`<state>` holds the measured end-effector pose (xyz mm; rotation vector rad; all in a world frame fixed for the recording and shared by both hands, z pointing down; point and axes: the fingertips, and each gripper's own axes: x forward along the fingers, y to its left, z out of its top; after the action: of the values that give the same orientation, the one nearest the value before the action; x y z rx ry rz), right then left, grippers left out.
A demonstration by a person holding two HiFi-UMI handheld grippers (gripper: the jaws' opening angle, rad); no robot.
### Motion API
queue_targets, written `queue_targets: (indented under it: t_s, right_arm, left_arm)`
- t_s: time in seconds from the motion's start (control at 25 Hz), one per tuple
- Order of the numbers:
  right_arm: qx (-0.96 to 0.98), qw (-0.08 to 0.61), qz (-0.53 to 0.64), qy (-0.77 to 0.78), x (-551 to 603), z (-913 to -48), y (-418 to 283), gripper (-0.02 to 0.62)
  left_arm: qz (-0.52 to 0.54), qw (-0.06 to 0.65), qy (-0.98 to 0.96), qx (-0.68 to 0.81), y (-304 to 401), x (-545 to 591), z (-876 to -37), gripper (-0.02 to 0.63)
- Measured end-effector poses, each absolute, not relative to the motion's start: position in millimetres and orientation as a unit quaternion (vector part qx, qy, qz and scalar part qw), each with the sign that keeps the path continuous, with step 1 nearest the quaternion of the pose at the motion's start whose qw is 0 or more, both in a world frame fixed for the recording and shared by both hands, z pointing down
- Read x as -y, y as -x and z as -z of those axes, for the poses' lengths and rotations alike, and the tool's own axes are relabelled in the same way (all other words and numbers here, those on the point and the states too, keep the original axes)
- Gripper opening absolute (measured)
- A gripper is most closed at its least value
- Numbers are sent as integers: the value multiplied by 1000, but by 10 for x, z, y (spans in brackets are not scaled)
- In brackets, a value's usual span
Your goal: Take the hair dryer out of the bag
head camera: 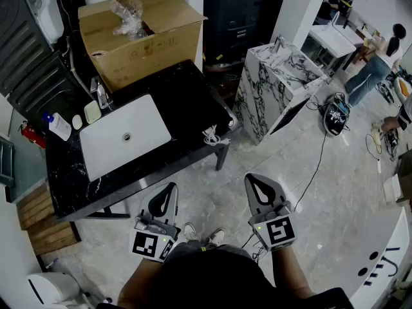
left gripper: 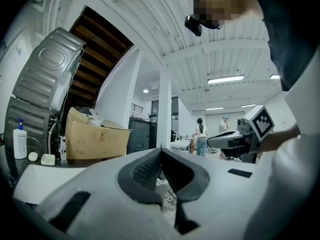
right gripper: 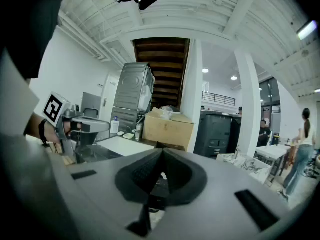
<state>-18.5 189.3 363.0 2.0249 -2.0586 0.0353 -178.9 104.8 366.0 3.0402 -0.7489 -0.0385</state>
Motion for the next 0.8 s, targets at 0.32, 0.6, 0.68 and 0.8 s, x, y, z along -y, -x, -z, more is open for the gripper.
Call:
queue_targets:
  t_s: [0.32, 0.6, 0.68, 0.8]
  right_arm:
    - [737, 96, -37, -668, -2108, -3709, 125, 12]
    - [751, 104, -38, -651, -2231, -3911, 211, 12]
    - [753, 109, -38, -647, -2230, -3966, 194, 12]
    - [751, 117, -42, -649, -2162, -3997, 127, 12]
  left_arm:
    - [7, 4, -967, 256, 1707, -1235, -3685, 23]
    - [-5, 4, -964, 267, 1725, -1376, -3785, 23]
    - [-7, 8, -964, 266, 1691, -1361, -3824, 23]
    - [-10, 14, -966, 259, 1619, -1305, -3900, 23]
